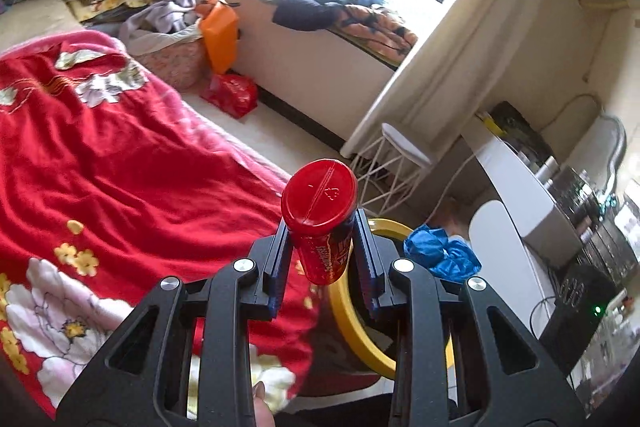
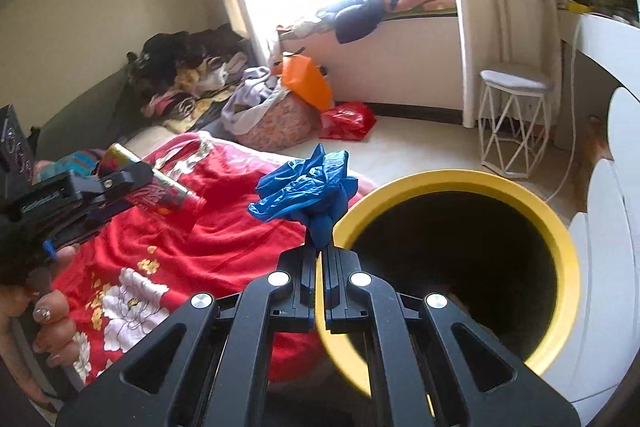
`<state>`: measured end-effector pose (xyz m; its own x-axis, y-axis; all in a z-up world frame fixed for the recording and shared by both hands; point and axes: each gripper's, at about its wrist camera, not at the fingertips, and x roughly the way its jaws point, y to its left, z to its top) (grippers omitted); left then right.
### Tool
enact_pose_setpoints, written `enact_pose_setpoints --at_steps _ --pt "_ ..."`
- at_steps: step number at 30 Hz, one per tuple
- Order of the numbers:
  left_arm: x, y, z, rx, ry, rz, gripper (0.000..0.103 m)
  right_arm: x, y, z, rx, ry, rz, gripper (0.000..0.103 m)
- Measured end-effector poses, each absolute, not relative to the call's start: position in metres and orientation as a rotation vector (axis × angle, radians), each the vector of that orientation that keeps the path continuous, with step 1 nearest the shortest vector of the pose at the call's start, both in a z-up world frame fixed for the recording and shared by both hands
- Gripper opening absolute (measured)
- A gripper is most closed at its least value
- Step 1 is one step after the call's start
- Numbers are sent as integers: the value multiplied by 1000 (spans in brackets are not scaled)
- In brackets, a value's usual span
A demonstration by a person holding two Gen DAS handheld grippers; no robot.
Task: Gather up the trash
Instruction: 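Carry the red can and blue bag over the bin with both tools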
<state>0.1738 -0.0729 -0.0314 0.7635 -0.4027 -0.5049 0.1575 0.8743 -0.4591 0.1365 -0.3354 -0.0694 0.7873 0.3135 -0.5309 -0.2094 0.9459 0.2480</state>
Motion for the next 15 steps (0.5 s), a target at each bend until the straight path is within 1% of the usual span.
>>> enact_pose_setpoints --at_steps 15 --pt "163 -119 -24 -315 626 -406 23 132 -376 -69 218 568 180 3"
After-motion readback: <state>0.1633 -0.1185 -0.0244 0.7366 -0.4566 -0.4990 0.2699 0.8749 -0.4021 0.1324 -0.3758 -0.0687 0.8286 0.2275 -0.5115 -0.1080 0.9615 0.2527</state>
